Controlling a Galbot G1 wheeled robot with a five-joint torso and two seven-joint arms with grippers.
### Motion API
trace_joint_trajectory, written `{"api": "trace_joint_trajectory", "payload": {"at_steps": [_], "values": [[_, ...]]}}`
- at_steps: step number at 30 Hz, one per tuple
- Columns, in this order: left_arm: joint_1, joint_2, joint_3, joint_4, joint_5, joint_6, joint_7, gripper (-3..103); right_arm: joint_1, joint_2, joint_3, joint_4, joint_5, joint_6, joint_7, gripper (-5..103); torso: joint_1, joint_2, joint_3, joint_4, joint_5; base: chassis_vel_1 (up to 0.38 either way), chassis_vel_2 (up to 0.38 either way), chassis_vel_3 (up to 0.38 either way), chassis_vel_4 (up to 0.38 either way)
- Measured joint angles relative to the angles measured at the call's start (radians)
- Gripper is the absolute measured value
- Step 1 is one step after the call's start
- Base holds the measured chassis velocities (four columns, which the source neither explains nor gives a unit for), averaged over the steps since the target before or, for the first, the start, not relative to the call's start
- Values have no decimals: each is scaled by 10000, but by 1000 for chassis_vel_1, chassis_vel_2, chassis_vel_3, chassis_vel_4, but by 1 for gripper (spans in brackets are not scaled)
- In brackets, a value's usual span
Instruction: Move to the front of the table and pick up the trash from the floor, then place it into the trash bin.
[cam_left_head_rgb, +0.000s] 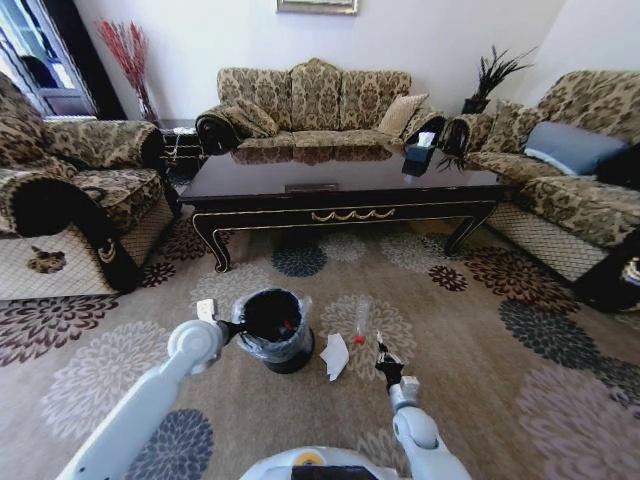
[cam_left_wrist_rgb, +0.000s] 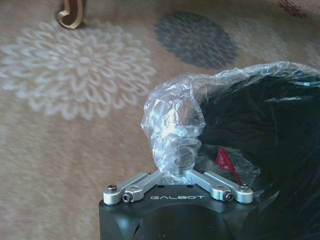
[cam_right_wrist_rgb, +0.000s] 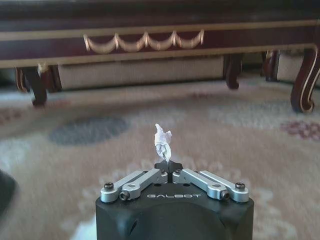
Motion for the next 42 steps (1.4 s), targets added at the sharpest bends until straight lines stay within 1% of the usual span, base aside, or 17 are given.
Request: {"api": "trace_joint_trajectory", "payload": {"at_steps": [1,6,7,9,11,15,16,19,25,31,32,33,37,38,39,40,42], "values": [[0,0,0,0,0,0,0,0,0,0,0,0,0,0,0,0,0,0,0,0,0,0,0,0,0],[-276,-132,867,-58,14,-1,-222,0,-817,-33,-11,2170,-9,-114,33,0,0,1,0,2,0,0,0,0,0],[-276,-132,867,-58,14,-1,-222,0,-817,-33,-11,2170,-9,-114,33,0,0,1,0,2,0,0,0,0,0],[-455,-143,1290,-75,35,-1,-311,0,-1198,-33,-152,3073,-79,-192,37,0,0,0,0,0,0,0,0,0,0],[-519,-163,1442,-78,54,-1,-352,0,-1351,-33,-242,3365,-160,-200,38,0,0,0,0,1,0,0,0,0,0],[-728,-255,2009,-87,190,0,-484,0,-2056,-2,-802,4389,-813,-145,-90,0,-1,0,0,0,0,0,0,0,0],[-728,-255,2009,-87,190,0,-484,0,-2056,-2,-802,4389,-813,-145,-90,0,-1,0,0,0,0,0,0,0,0],[-798,-393,2291,-122,256,2,-555,0,-2503,14,-1223,4730,-1496,21,-301,0,0,0,-1,0,-1,0,0,0,0],[-770,-640,2708,-235,428,0,-599,0,-2868,123,-1802,4746,-2183,143,-397,0,0,0,0,1,0,0,0,0,0],[-588,-734,2915,-360,568,4,-612,0,-2991,267,-2056,4619,-2468,191,-407,0,0,1,0,1,-1,0,0,0,0],[-575,-706,2914,-375,575,5,-614,0,-2992,267,-2055,4612,-2481,191,-406,-3,0,0,0,1,-2,0,0,0,0],[-575,-706,2914,-375,575,5,-614,0,-2992,267,-2055,4612,-2481,191,-406,-3,0,0,0,1,-2,0,0,0,0],[-577,-592,2856,-445,542,6,-614,0,-3012,258,-2036,4570,-2501,187,-421,18,-1,0,0,1,0,0,0,0,0],[-577,-592,2856,-445,542,6,-614,0,-3012,258,-2036,4570,-2501,187,-421,18,-1,0,0,1,0,0,0,0,0],[-577,-574,2845,-458,531,8,-613,0,-3028,278,-2063,4545,-2533,185,-425,24,0,0,0,1,-1,0,0,0,0],[-577,-562,2835,-465,523,9,-614,0,-3042,301,-2103,4528,-2566,184,-428,24,0,0,0,1,-1,0,0,0,0],[-574,-537,2812,-476,511,11,-614,0,-3059,346,-2176,4504,-2630,183,-430,34,0,1,0,1,-1,0,0,0,0]]}}
